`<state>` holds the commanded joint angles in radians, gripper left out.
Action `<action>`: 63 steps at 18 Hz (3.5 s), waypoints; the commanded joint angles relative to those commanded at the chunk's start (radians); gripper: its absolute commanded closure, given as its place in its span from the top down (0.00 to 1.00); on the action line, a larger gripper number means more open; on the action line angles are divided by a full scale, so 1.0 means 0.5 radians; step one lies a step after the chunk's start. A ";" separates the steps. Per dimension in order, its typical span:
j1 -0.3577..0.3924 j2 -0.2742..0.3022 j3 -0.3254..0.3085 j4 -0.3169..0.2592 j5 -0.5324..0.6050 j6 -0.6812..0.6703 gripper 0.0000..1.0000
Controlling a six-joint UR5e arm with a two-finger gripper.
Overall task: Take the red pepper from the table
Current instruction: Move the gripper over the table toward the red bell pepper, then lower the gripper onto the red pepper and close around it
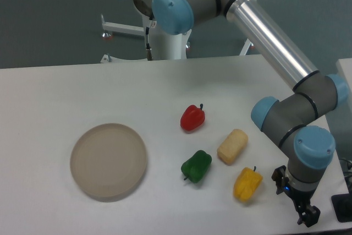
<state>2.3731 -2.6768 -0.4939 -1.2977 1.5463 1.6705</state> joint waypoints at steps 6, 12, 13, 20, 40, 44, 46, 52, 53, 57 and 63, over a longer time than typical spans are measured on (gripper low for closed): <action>-0.025 0.086 -0.113 -0.003 -0.003 -0.061 1.00; -0.028 0.257 -0.340 -0.003 -0.028 -0.117 1.00; -0.028 0.321 -0.395 -0.006 -0.028 -0.120 1.00; -0.018 0.684 -0.870 -0.003 -0.221 -0.564 1.00; -0.282 1.420 -2.058 0.067 -0.009 -0.945 1.00; -0.356 1.402 -2.086 0.129 0.230 -0.948 1.00; -0.359 1.402 -2.086 0.132 0.236 -0.951 1.00; -0.359 1.411 -2.151 0.132 0.236 -0.957 1.00; -0.356 1.420 -2.184 0.135 0.236 -0.960 1.00; -0.359 1.405 -2.255 0.205 0.212 -1.077 1.00; -0.353 1.402 -2.319 0.273 0.212 -1.074 1.00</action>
<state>2.1967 -1.9758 -1.6536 -1.1612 1.6521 1.1336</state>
